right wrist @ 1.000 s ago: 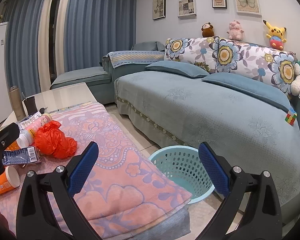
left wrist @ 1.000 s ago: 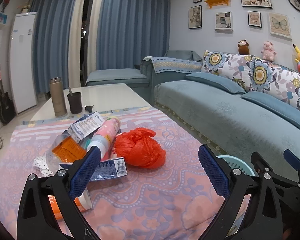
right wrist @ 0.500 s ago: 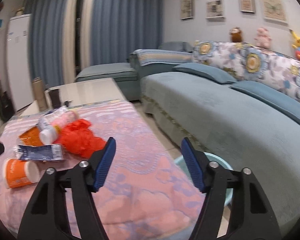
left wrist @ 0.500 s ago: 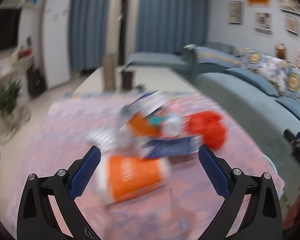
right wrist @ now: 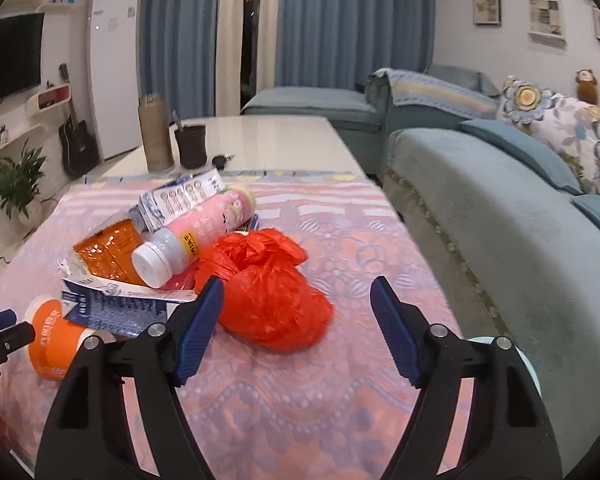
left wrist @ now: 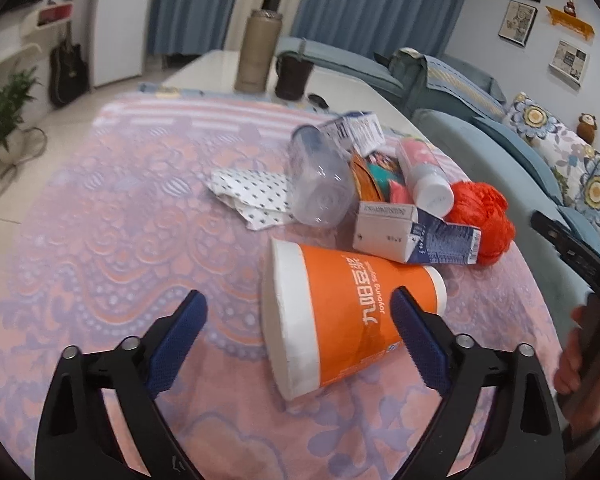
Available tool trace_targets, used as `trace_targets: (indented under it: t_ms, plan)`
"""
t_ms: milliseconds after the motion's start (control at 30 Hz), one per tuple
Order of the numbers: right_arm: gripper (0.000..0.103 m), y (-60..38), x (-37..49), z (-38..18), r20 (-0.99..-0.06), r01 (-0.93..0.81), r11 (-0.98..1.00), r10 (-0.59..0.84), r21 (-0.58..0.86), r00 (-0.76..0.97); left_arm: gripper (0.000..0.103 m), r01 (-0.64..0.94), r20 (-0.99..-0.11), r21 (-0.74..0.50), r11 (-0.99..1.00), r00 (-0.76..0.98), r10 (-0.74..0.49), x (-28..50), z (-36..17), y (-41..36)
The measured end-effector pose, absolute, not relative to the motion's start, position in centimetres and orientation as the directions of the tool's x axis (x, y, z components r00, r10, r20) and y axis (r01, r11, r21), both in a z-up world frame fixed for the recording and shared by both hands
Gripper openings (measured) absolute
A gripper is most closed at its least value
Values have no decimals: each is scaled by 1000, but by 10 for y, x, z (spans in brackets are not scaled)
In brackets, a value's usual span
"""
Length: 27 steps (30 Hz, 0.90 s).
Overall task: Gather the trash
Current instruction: 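Grasp the orange paper cup with the left tool while the right tool grasps the red plastic bag, then carry both items to the blue wastebasket and open both tools to drop them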
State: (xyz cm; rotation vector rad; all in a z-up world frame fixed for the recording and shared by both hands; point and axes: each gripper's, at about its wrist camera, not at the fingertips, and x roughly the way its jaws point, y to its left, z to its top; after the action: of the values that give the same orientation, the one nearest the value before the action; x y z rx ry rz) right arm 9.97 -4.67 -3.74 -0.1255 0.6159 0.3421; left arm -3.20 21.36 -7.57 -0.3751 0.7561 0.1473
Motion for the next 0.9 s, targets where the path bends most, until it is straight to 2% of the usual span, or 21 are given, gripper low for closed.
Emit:
trace_targets:
  t_ms: [100, 333, 467, 533, 600, 667, 733, 833, 900]
  plan:
    - [72, -40, 117, -48, -617, -358, 934, 284, 4, 734, 73, -242, -703, -315, 918, 709, -54, -24, -83, 213]
    - [72, -26, 137, -69, -661, -402, 915, 318, 27, 680, 56, -182, -680, -375, 909, 720, -137, -22, -85, 206]
    - [72, -21, 148, -82, -689, -409, 910, 335, 61, 643, 54, -160, -679, -372, 914, 718, -150, -24, -84, 196]
    - [72, -19, 149, -86, -694, -415, 907, 343, 70, 633, 43, -138, -673, -394, 909, 717, -183, -26, -85, 192]
    - [71, -15, 147, -88, -695, -418, 907, 331, 48, 638, 37, -118, -669, -406, 906, 714, -206, -27, -84, 186]
    - [61, -12, 142, -87, -693, -434, 901, 334, 34, 639, 32, -101, -670, -406, 908, 708, -221, -29, -84, 180]
    - [45, -11, 136, -85, -689, -443, 896, 334, 20, 644, 23, -72, -667, -415, 907, 702, -250, -33, -83, 174]
    - [33, -16, 127, -80, -677, -445, 895, 344, 26, 651, 15, -35, -654, -447, 894, 694, -300, -35, -82, 167]
    - [30, -27, 120, -73, -661, -434, 900, 349, 39, 664, 12, -13, -651, -438, 899, 694, -307, -35, -80, 159]
